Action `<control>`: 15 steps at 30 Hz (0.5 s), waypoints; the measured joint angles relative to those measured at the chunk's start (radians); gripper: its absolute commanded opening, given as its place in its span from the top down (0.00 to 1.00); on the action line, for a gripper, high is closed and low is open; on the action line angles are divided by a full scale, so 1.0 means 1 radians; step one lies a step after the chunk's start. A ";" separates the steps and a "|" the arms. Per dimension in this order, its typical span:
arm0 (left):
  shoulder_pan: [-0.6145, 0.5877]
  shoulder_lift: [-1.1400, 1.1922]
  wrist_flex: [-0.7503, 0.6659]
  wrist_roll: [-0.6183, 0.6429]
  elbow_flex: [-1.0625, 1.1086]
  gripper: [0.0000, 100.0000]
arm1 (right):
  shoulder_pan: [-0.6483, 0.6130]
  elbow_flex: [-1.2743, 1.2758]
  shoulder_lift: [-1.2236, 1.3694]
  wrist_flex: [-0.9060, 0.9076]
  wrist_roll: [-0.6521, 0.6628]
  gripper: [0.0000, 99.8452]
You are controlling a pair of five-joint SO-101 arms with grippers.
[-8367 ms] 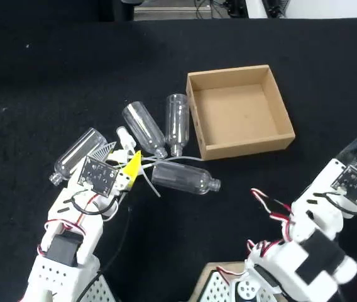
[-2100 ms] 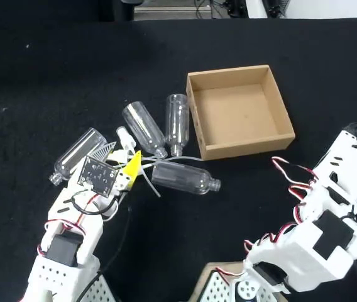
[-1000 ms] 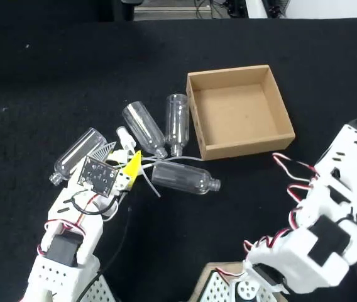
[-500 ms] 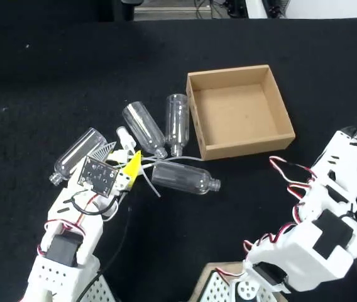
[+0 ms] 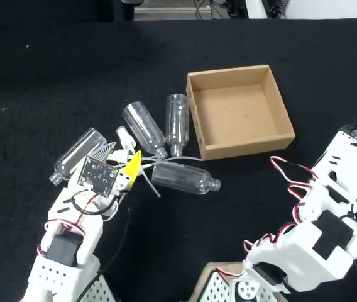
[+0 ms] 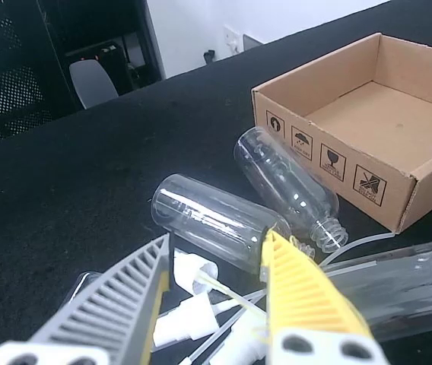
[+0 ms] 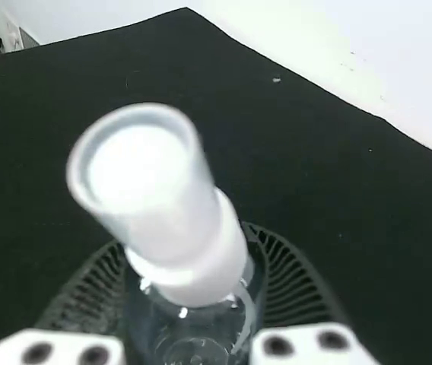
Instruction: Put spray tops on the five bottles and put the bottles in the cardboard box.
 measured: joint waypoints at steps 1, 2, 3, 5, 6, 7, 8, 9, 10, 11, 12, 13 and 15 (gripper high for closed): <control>0.000 0.000 0.000 0.000 0.000 0.81 | 0.000 0.000 0.000 0.000 0.000 0.98; 0.000 0.000 0.000 0.000 0.000 0.81 | 0.000 0.000 0.000 0.000 0.000 0.98; 0.000 0.000 0.000 0.000 0.000 0.81 | 0.000 0.000 0.000 0.000 0.000 0.98; 0.000 0.000 0.000 0.000 0.000 0.81 | 0.000 0.000 0.000 0.000 0.000 0.94; 0.000 0.000 0.000 0.000 0.000 0.81 | 0.000 0.000 0.000 0.000 0.000 0.91; 0.000 0.000 0.000 0.000 0.000 0.81 | 0.000 0.000 0.000 0.000 0.000 0.88; 0.000 0.000 0.000 0.000 0.000 0.81 | 0.000 0.000 0.000 0.000 -0.002 0.86; 0.000 0.000 0.000 0.000 0.000 0.81 | 0.000 0.002 0.000 0.000 -0.003 0.84; 0.000 0.000 0.000 0.000 0.000 0.81 | 0.000 0.008 0.000 -0.005 -0.003 0.82; 0.000 0.000 0.000 0.000 0.000 0.81 | -0.002 0.014 0.000 -0.008 -0.003 0.82; 0.000 0.000 0.000 0.000 0.000 0.81 | -0.003 0.021 -0.002 -0.008 -0.003 0.82; 0.000 0.000 0.000 0.000 0.000 0.81 | -0.003 0.025 -0.002 -0.008 -0.003 0.82; 0.000 0.000 0.000 0.000 0.000 0.81 | -0.003 0.038 -0.003 -0.008 -0.003 0.82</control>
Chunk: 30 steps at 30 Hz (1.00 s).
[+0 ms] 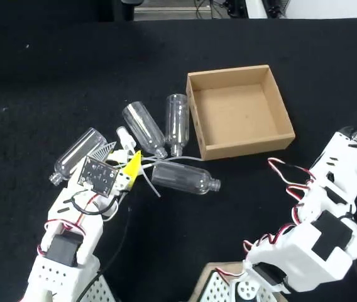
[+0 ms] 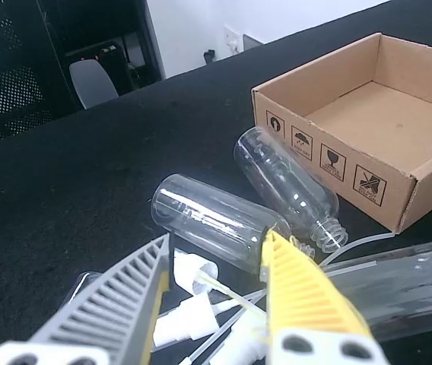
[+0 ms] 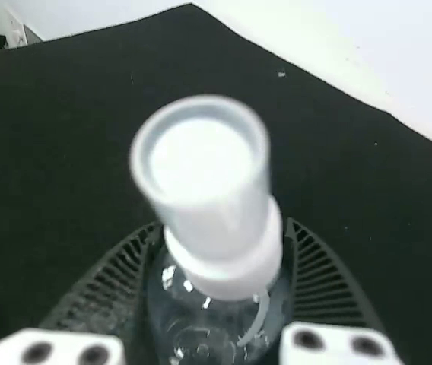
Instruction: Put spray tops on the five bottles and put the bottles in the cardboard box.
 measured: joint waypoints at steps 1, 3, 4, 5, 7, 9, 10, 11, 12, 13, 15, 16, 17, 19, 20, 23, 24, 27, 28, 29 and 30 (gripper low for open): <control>0.000 0.000 0.000 0.000 0.000 0.81 | 0.000 0.011 0.000 0.000 0.000 0.82; 0.000 0.000 0.000 0.000 0.000 0.81 | -0.002 0.018 0.000 0.000 -0.002 0.82; 0.000 0.000 0.000 0.000 0.000 0.81 | -0.002 0.020 0.000 0.000 -0.002 0.82; 0.000 0.000 0.000 0.000 0.000 0.81 | -0.002 0.023 0.000 0.000 -0.002 0.82; 0.000 0.000 0.000 0.000 0.000 0.81 | -0.002 0.026 0.000 0.000 -0.002 0.82; 0.000 0.000 0.000 0.000 0.000 0.81 | -0.002 0.026 0.000 0.000 -0.002 0.82; 0.000 0.000 0.000 0.000 0.000 0.81 | -0.002 0.026 0.000 0.000 -0.002 0.82; 0.000 0.000 0.000 0.000 0.000 0.81 | -0.002 0.026 0.000 0.000 -0.002 0.82; 0.000 0.000 0.000 0.000 0.000 0.81 | -0.002 0.028 0.000 0.000 -0.002 0.82; 0.000 0.000 0.000 0.000 0.000 0.81 | -0.002 0.028 0.000 0.000 -0.002 0.82; 0.000 0.000 0.000 0.000 0.000 0.81 | -0.002 0.028 0.000 0.000 -0.002 0.83; 0.000 0.000 0.000 0.000 0.000 0.81 | 0.000 0.028 0.000 0.000 -0.002 0.86; 0.000 0.000 0.000 0.000 0.000 0.81 | 0.003 0.028 0.000 0.000 -0.002 0.89; 0.000 0.000 0.000 0.000 0.000 0.81 | 0.009 0.028 0.000 0.000 -0.002 0.97; 0.000 0.000 0.000 0.000 0.000 0.81 | 0.015 0.028 0.000 0.000 -0.002 0.99; 0.000 0.000 0.000 0.000 0.000 0.81 | 0.040 0.028 0.000 0.000 -0.002 0.99; 0.000 0.000 0.000 0.000 0.000 0.81 | 0.048 0.028 0.000 0.000 -0.003 0.99; 0.000 0.000 0.000 0.000 0.000 0.81 | 0.066 0.031 -0.002 0.000 -0.032 0.99; 0.000 0.000 0.000 0.000 0.000 0.81 | 0.069 0.035 -0.005 0.000 -0.043 0.99; 0.000 0.000 0.000 0.000 0.000 0.81 | 0.071 0.043 -0.015 0.000 -0.046 0.99; 0.000 0.000 0.000 0.000 0.000 0.81 | 0.071 0.048 -0.029 0.011 -0.046 0.99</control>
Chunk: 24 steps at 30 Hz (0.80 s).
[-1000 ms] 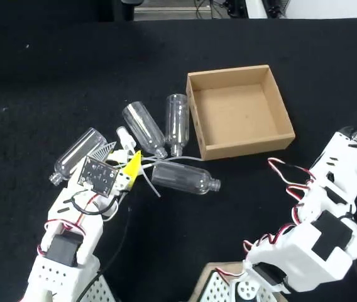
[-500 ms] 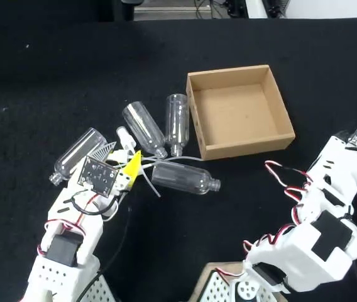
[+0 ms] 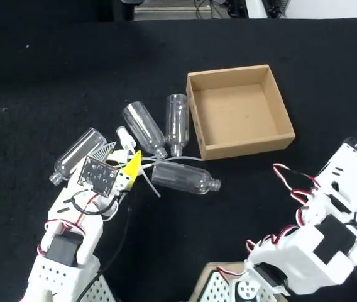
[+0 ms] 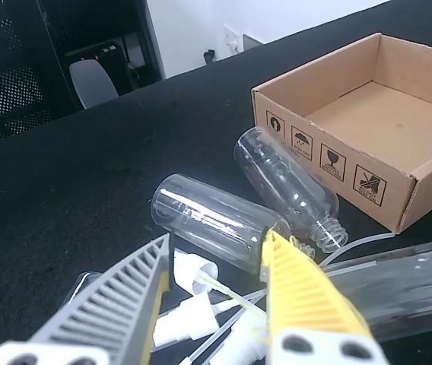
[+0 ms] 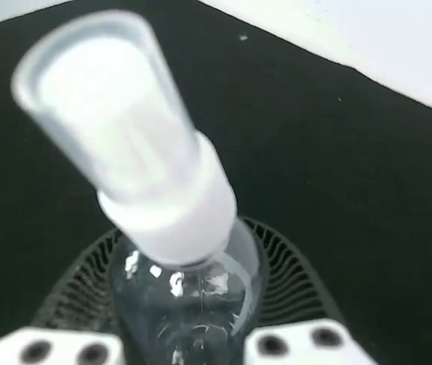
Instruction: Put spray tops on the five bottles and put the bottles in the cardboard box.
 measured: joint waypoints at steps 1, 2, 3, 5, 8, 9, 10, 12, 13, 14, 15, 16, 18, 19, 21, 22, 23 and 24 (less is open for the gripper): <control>0.000 0.000 0.000 0.000 0.000 0.81 | 0.000 0.000 -0.018 0.012 0.000 0.99; 0.000 0.000 0.000 0.000 0.000 0.81 | 0.002 0.002 -0.041 0.037 0.002 0.99; 0.000 0.000 0.000 0.000 0.000 0.81 | 0.002 0.002 -0.071 0.066 0.002 0.99; 0.000 0.000 0.000 0.000 0.000 0.81 | 0.002 0.003 -0.160 0.149 -0.002 0.99; 0.000 0.000 0.000 0.000 0.000 0.81 | -0.051 -0.006 -0.333 0.339 -0.003 0.99; 0.000 0.000 0.000 0.000 0.000 0.81 | -0.077 -0.014 -0.394 0.414 -0.005 0.99; 0.000 0.000 0.000 0.000 0.000 0.81 | -0.107 -0.034 -0.453 0.491 -0.005 0.99; 0.000 0.000 0.000 0.000 0.000 0.81 | -0.186 -0.080 -0.566 0.643 -0.006 0.99; 0.000 0.000 0.000 0.000 0.000 0.81 | -0.230 -0.104 -0.621 0.709 -0.006 0.99; 0.000 0.000 0.000 0.000 0.000 0.81 | -0.279 -0.126 -0.667 0.767 -0.006 0.99; 0.000 0.000 0.000 0.000 0.000 0.81 | -0.334 -0.143 -0.710 0.810 -0.006 0.99; 0.000 0.000 0.000 0.000 0.000 0.81 | -0.390 -0.152 -0.741 0.838 -0.006 0.99; 0.000 0.000 0.000 0.000 0.000 0.81 | -0.511 -0.155 -0.776 0.855 -0.005 0.99; 0.000 0.000 0.000 0.000 0.000 0.81 | -0.572 -0.155 -0.778 0.855 -0.005 0.99; 0.000 0.000 0.000 0.000 0.000 0.81 | -0.684 -0.155 -0.776 0.855 -0.005 0.99; 0.000 0.000 0.000 0.000 0.000 0.81 | -0.730 -0.155 -0.770 0.853 -0.005 0.99; 0.000 0.000 0.000 0.000 0.000 0.81 | -0.767 -0.155 -0.755 0.841 -0.005 0.99; 0.000 0.000 0.000 0.000 0.000 0.81 | -0.796 -0.155 -0.730 0.812 -0.005 0.99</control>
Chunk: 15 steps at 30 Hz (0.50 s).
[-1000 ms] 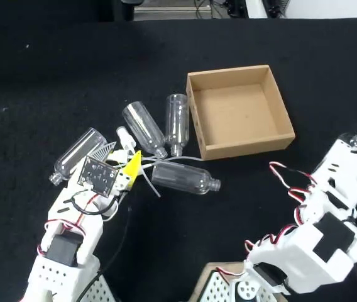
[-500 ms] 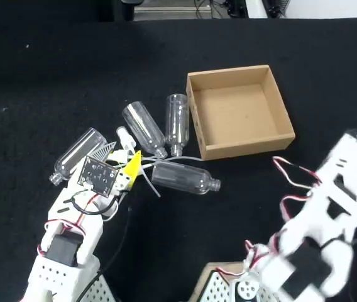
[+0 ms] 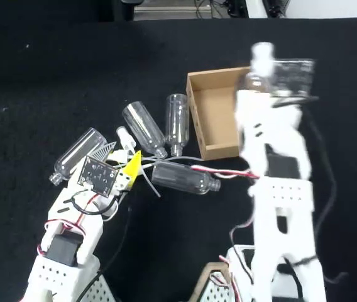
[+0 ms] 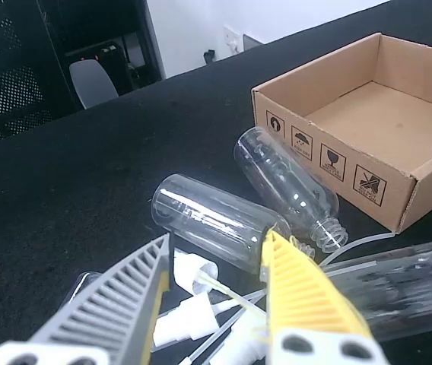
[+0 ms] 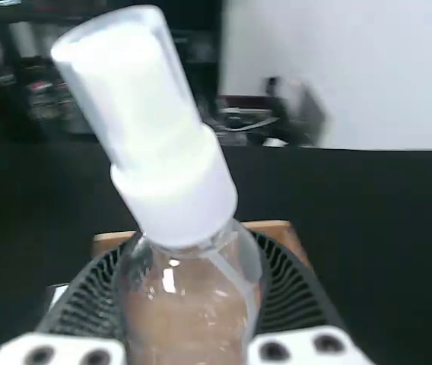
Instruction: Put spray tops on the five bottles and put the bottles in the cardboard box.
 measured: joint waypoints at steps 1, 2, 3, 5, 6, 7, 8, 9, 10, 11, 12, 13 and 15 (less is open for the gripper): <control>0.000 0.000 0.000 0.000 0.000 0.81 | -0.018 0.000 0.031 -0.041 0.000 0.99; 0.000 0.000 0.000 0.000 0.000 0.81 | -0.032 0.000 0.068 -0.095 0.000 0.99; 0.000 0.000 0.000 0.000 0.000 0.81 | -0.041 0.000 0.114 -0.150 0.000 0.99; 0.000 0.000 0.000 0.000 0.000 0.81 | -0.048 0.000 0.215 -0.275 0.000 0.99; 0.000 0.000 0.000 0.000 0.000 0.81 | -0.049 0.000 0.270 -0.334 -0.002 0.99; 0.000 0.000 0.000 0.000 0.000 0.81 | -0.051 -0.002 0.325 -0.393 -0.002 0.99; 0.000 0.000 0.000 0.000 0.000 0.81 | -0.052 -0.005 0.376 -0.448 -0.002 0.99; 0.000 0.000 0.000 0.000 0.000 0.81 | -0.052 -0.005 0.428 -0.503 -0.002 0.99; 0.000 0.000 0.000 0.000 0.000 0.81 | -0.055 -0.006 0.470 -0.554 -0.002 0.99; 0.000 0.000 0.000 0.000 0.000 0.81 | -0.055 -0.006 0.506 -0.601 -0.002 0.99; 0.000 0.000 0.000 0.000 0.000 0.81 | -0.057 -0.006 0.543 -0.651 -0.002 0.99; 0.000 0.000 0.000 0.000 0.000 0.81 | -0.057 -0.012 0.580 -0.692 -0.002 0.99; 0.000 0.000 0.000 0.000 0.000 0.81 | -0.057 -0.057 0.646 -0.738 -0.002 0.99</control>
